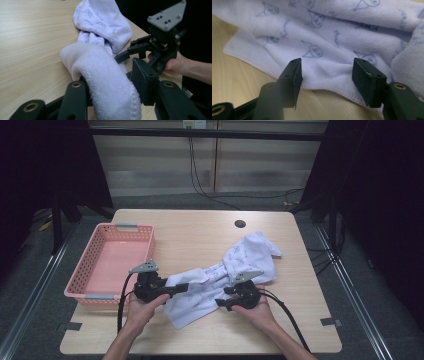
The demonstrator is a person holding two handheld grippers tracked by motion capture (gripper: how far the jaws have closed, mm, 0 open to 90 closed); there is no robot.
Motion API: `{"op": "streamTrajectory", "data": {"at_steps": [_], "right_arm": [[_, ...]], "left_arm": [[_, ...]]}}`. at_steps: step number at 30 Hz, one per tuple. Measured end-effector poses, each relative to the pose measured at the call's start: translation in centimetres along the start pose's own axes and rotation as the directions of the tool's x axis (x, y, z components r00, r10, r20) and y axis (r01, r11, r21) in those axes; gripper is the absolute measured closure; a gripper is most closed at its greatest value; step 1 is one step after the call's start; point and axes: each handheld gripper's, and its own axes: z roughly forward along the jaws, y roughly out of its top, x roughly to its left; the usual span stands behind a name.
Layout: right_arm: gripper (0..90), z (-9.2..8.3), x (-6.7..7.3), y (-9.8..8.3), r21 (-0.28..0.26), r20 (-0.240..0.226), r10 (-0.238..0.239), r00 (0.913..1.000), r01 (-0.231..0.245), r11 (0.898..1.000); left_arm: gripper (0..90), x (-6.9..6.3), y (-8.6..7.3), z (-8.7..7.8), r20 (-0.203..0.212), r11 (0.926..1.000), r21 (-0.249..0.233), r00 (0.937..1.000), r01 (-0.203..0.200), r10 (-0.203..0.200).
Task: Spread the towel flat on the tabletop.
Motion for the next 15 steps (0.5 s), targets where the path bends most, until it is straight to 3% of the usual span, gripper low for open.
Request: {"op": "streamTrajectory", "data": {"at_steps": [2, 3, 5, 8, 10, 11, 13, 15], "right_arm": [[53.9, 0.0, 0.5, -0.3, -0.008, 0.054, -0.052, 0.9972, 0.053, 0.999], [67.3, -0.2, 0.8, -0.4, 0.0, 0.089, -0.067, 0.9937, 0.068, 0.998], [84.1, -0.6, 0.5, -0.6, 0.01, 0.066, -0.049, 0.9966, 0.049, 0.999], [87.4, -1.3, -0.2, -0.6, 0.034, 0.043, -0.015, 0.999, 0.014, 0.999], [87.8, -2.5, -1.0, -0.1, -0.006, 0.037, 0.014, 0.9992, -0.014, 1.0], [87.9, -3.7, -1.6, 0.6, -0.052, 0.031, 0.042, 0.9986, -0.041, 0.998], [88.0, -5.9, -2.4, 1.8, -0.116, 0.063, 0.054, 0.9966, -0.046, 0.992], [88.1, -8.7, -3.6, 3.5, -0.2, 0.088, 0.086, 0.9924, -0.067, 0.977]], "left_arm": [[59.3, 0.0, 0.1, -0.1, 0.0, 0.9999, -0.012, 0.9999, 0.011, -0.011], [60.0, 0.1, 0.2, -0.2, 0.002, 0.9999, -0.014, 1.0, 0.007, -0.007], [61.5, 0.1, 0.3, -0.4, -0.007, 0.9997, -0.021, 0.9999, 0.011, -0.011], [64.6, 0.1, 0.3, -0.7, -0.007, 0.9995, -0.029, 0.9999, 0.015, -0.015], [67.0, 0.0, 0.4, -0.8, -0.009, 0.9992, -0.036, 0.9998, 0.015, -0.015], [67.6, 0.0, 0.5, -0.9, -0.012, 0.999, -0.042, 0.9998, 0.018, -0.019], [67.7, 0.0, 0.8, -1.1, 0.01, 0.9975, -0.061, 0.9993, 0.036, -0.036], [68.4, -0.5, 1.2, -1.1, 0.041, 0.9952, -0.084, 0.9981, 0.049, -0.046]]}}
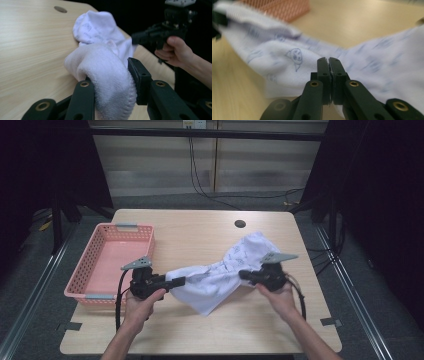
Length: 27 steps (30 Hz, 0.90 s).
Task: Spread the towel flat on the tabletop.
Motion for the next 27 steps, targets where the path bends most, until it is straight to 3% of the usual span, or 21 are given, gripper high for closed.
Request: {"op": "streamTrajectory", "data": {"at_steps": [2, 5, 8, 11, 13, 16, 20, 24, 27], "right_arm": [[88.1, -1.7, -0.9, 1.7, -0.059, 0.029, 0.008, 0.9995, -0.006, 0.998], [88.2, -4.4, -1.9, 4.2, -0.141, 0.062, 0.016, 0.9979, -0.007, 0.99], [88.2, -6.8, -2.2, 6.7, -0.221, 0.077, 0.004, 0.997, 0.013, 0.975], [88.2, -8.7, -1.9, 8.5, -0.288, 0.088, -0.014, 0.9961, 0.039, 0.957], [88.2, -9.5, -1.9, 9.0, -0.307, 0.081, -0.007, 0.9967, 0.031, 0.951], [88.1, -9.3, -2.6, 7.7, -0.244, 0.095, -0.015, 0.9953, 0.038, 0.969], [88.1, -8.4, -4.1, 4.5, -0.183, 0.085, 0.031, 0.9959, -0.015, 0.983], [88.1, -7.9, -5.9, 1.9, -0.155, 0.114, 0.083, 0.99, -0.065, 0.986], [88.0, -7.7, -7.0, 1.0, -0.127, 0.123, 0.1, 0.9874, -0.084, 0.988]], "left_arm": [[68.7, -0.8, 0.3, 0.1, 0.018, 0.9999, -0.003, 0.9997, -0.016, 0.016], [69.7, -2.4, 0.8, 0.4, 0.083, 0.9992, -0.031, 0.9962, -0.026, 0.028], [70.3, -4.6, 1.6, 0.7, 0.146, 0.9956, -0.057, 0.9859, -0.074, 0.082], [67.3, -6.9, 2.7, 0.7, 0.204, 0.9904, -0.081, 0.9708, -0.112, 0.127], [57.4, -7.7, 3.0, 0.9, 0.193, 0.9901, -0.062, 0.9717, -0.126, 0.136], [47.1, -7.5, 2.5, 1.4, 0.183, 0.991, -0.026, 0.974, -0.131, 0.134], [40.9, -6.2, 1.1, 1.6, 0.169, 0.9935, 0.037, 0.9805, -0.108, 0.1], [36.2, -5.7, -0.3, 0.6, 0.142, 0.9918, 0.089, 0.9868, -0.092, 0.079], [40.2, -4.8, -0.5, 0.0, 0.101, 0.9928, 0.072, 0.991, -0.095, 0.088]]}}
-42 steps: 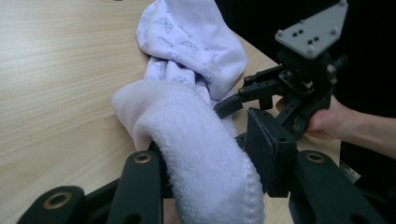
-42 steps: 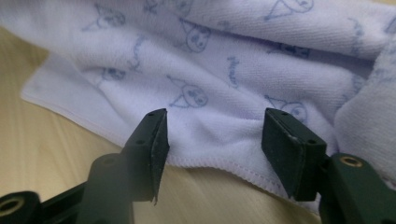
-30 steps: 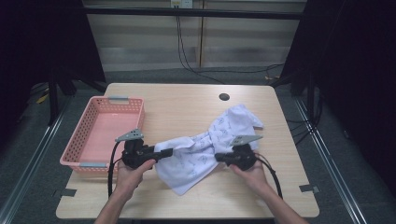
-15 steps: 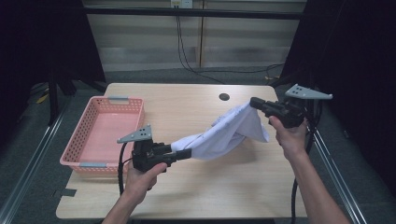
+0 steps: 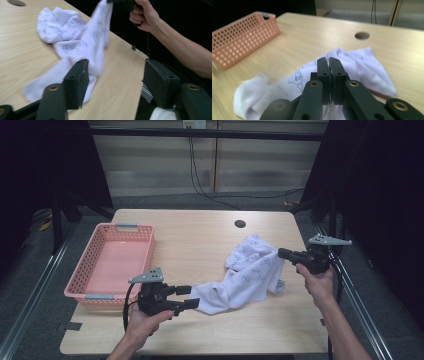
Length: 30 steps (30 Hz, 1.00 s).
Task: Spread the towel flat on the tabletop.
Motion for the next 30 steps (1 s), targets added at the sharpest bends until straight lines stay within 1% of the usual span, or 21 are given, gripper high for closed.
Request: {"op": "streamTrajectory", "data": {"at_steps": [2, 3, 5, 6, 7, 8, 9, 10, 11, 13, 15, 17, 18, 20, 22, 23, 24, 25, 27, 28, 30], "right_arm": [[87.8, 0.6, -0.5, -0.6, 0.037, 0.003, -0.001, 1.0, 0.001, 0.999], [87.6, 0.9, -0.7, -0.9, 0.049, 0.006, 0.005, 1.0, -0.005, 0.999], [84.9, 1.5, -1.1, -1.6, 0.069, 0.027, 0.013, 0.9996, -0.015, 0.998], [82.1, 1.7, -1.3, -1.9, 0.074, 0.026, 0.019, 0.9995, -0.021, 0.997], [76.2, 1.9, -1.4, -2.2, 0.08, 0.023, 0.026, 0.9994, -0.028, 0.996], [70.9, 1.9, -1.5, -2.3, 0.081, 0.03, 0.03, 0.9991, -0.032, 0.996], [68.0, 1.8, -1.4, -2.5, 0.08, 0.036, 0.037, 0.9987, -0.04, 0.996], [64.4, 1.6, -1.2, -2.6, 0.079, 0.04, 0.027, 0.9988, -0.03, 0.996], [61.2, 1.1, -0.7, -2.6, 0.069, 0.05, 0.015, 0.9986, -0.018, 0.997], [61.3, 0.3, 0.0, -2.9, 0.056, 0.035, 0.011, 0.9993, -0.013, 0.998], [64.2, -0.3, 1.1, -3.5, 0.072, 0.022, -0.006, 0.9997, 0.005, 0.997], [68.2, -0.4, 2.2, -4.7, 0.108, -0.056, -0.011, 0.9984, 0.017, 0.994], [69.6, -0.1, 2.7, -5.5, 0.136, -0.08, -0.012, 0.9967, 0.023, 0.99], [69.7, 1.1, 3.6, -7.7, 0.209, -0.106, -0.016, 0.9942, 0.038, 0.977], [69.0, 2.1, 4.0, -9.1, 0.265, -0.106, -0.019, 0.9941, 0.047, 0.963], [65.4, 2.6, 4.1, -9.7, 0.301, -0.108, -0.033, 0.9937, 0.064, 0.952], [63.0, 2.8, 4.2, -9.9, 0.314, -0.1, -0.036, 0.9943, 0.066, 0.947], [61.1, 3.0, 4.2, -10.1, 0.314, -0.092, -0.055, 0.9943, 0.082, 0.946], [57.8, 3.2, 4.1, -10.3, 0.312, -0.085, -0.072, 0.9938, 0.095, 0.945], [56.8, 3.3, 4.1, -10.4, 0.319, -0.09, -0.068, 0.9936, 0.093, 0.943], [54.6, 3.7, 4.3, -10.9, 0.339, -0.094, -0.091, 0.9914, 0.118, 0.933]], "left_arm": [[45.9, 0.8, 0.1, 0.5, -0.027, 1.0, 0.004, 0.9996, 0.001, 0.0], [50.2, 1.4, 0.1, 1.1, -0.026, 0.9998, 0.014, 0.9996, 0.014, -0.014], [56.1, 2.8, -0.1, 2.4, -0.047, 0.9991, 0.033, 0.9985, 0.028, -0.027], [59.1, 3.7, -0.2, 3.3, -0.058, 0.9983, 0.045, 0.9978, 0.036, -0.034], [61.2, 4.3, -0.3, 3.9, -0.071, 0.9971, 0.061, 0.9966, 0.047, -0.042], [60.9, 4.9, -0.5, 4.5, -0.11, 0.9953, 0.079, 0.9929, 0.054, -0.046], [60.9, 5.5, -0.7, 5.1, -0.126, 0.9927, 0.101, 0.9906, 0.066, -0.053], [60.9, 6.3, -0.9, 5.6, -0.135, 0.9901, 0.122, 0.9894, 0.07, -0.053], [60.6, 6.7, -1.1, 5.8, -0.142, 0.9888, 0.126, 0.988, 0.08, -0.062], [60.6, 7.7, -1.3, 5.9, -0.152, 0.9878, 0.122, 0.9853, 0.096, -0.077], [64.6, 8.3, -1.3, 5.7, -0.167, 0.9869, 0.116, 0.9818, 0.112, -0.091], [67.6, 8.7, -1.5, 5.7, -0.174, 0.9847, 0.119, 0.9791, 0.127, -0.105], [68.8, 8.9, -1.7, 5.9, -0.184, 0.9841, 0.117, 0.9766, 0.134, -0.111], [66.7, 9.0, -2.2, 6.4, -0.183, 0.9808, 0.147, 0.9779, 0.128, -0.101], [62.0, 8.9, -2.5, 7.0, -0.185, 0.9758, 0.173, 0.9775, 0.134, -0.102], [59.1, 8.9, -2.5, 7.1, -0.189, 0.975, 0.182, 0.9776, 0.127, -0.092], [58.7, 8.9, -2.6, 7.3, -0.189, 0.9739, 0.189, 0.9778, 0.127, -0.09], [58.1, 8.8, -2.6, 7.4, -0.193, 0.9745, 0.183, 0.9766, 0.131, -0.095], [57.4, 9.0, -2.7, 7.5, -0.189, 0.9737, 0.189, 0.9778, 0.127, -0.091], [57.3, 9.0, -2.8, 7.5, -0.197, 0.9723, 0.194, 0.9761, 0.13, -0.091], [57.2, 8.9, -3.1, 7.5, -0.189, 0.9698, 0.202, 0.977, 0.137, -0.099]]}}
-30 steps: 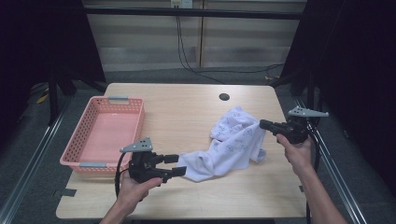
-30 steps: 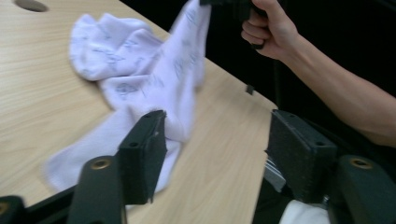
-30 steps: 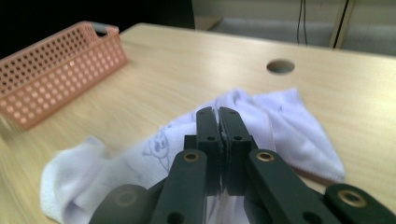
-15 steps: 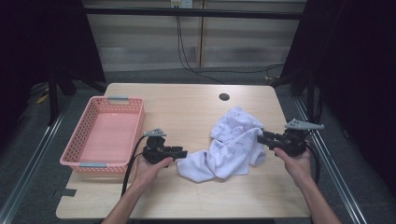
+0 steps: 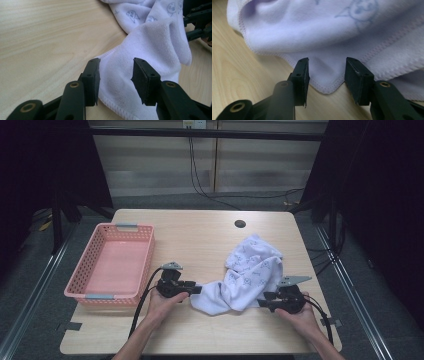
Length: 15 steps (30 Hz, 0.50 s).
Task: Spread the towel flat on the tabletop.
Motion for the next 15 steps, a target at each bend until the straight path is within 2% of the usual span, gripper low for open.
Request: {"op": "streamTrajectory", "data": {"at_steps": [1, 4, 6, 7, 8, 9, 11, 13, 14, 15], "right_arm": [[54.2, 0.0, 0.5, -0.2, -0.003, 0.004, -0.029, 0.9996, 0.029, 1.0], [55.8, -0.1, 1.3, -0.7, -0.001, 0.005, -0.075, 0.9971, 0.075, 0.997], [71.1, -0.5, 1.9, -1.0, 0.013, 0.018, -0.103, 0.9945, 0.103, 0.995], [82.1, -0.7, 2.0, -1.1, 0.022, 0.006, -0.097, 0.9953, 0.097, 0.995], [89.1, -0.8, 2.0, -1.2, 0.03, -0.003, -0.082, 0.9966, 0.082, 0.996], [90.0, -0.9, 1.9, -1.3, 0.035, -0.019, -0.071, 0.9973, 0.072, 0.997], [90.0, -0.9, 1.9, -1.2, 0.038, -0.019, -0.054, 0.9984, 0.055, 0.998], [90.0, -1.1, 1.7, -1.0, 0.022, -0.023, -0.036, 0.9991, 0.037, 0.999], [88.1, -1.3, 1.4, -0.9, -0.007, -0.031, -0.025, 0.9992, 0.025, 1.0], [78.4, -1.5, 1.3, -0.8, -0.025, -0.03, -0.015, 0.9994, 0.015, 1.0]], "left_arm": [[56.7, 0.0, -0.1, 0.0, -0.002, 0.9999, 0.008, 1.0, -0.008, 0.008], [55.0, -0.4, -0.6, -0.1, 0.0, 0.9995, 0.027, 0.9998, -0.018, 0.018], [54.8, -0.6, -0.7, 0.0, 0.002, 0.9987, 0.041, 0.9995, -0.031, 0.031], [54.8, -0.7, -0.8, 0.0, -0.004, 0.9982, 0.045, 0.9992, -0.04, 0.041], [55.2, -0.8, -0.8, 0.2, 0.004, 0.9981, 0.047, 0.9992, -0.041, 0.041], [57.6, -0.9, -0.8, 0.2, 0.005, 0.9976, 0.051, 0.9989, -0.047, 0.047], [62.7, -1.2, -0.8, 0.4, -0.013, 0.9953, 0.062, 0.9971, -0.074, 0.075], [62.7, -1.2, -0.7, 0.4, -0.003, 0.996, 0.059, 0.9977, -0.067, 0.067], [64.6, -1.2, -0.7, 0.4, -0.01, 0.9956, 0.06, 0.9973, -0.073, 0.073], [70.7, -1.2, -0.7, 0.4, -0.003, 0.9941, 0.068, 0.9964, -0.085, 0.085]]}}
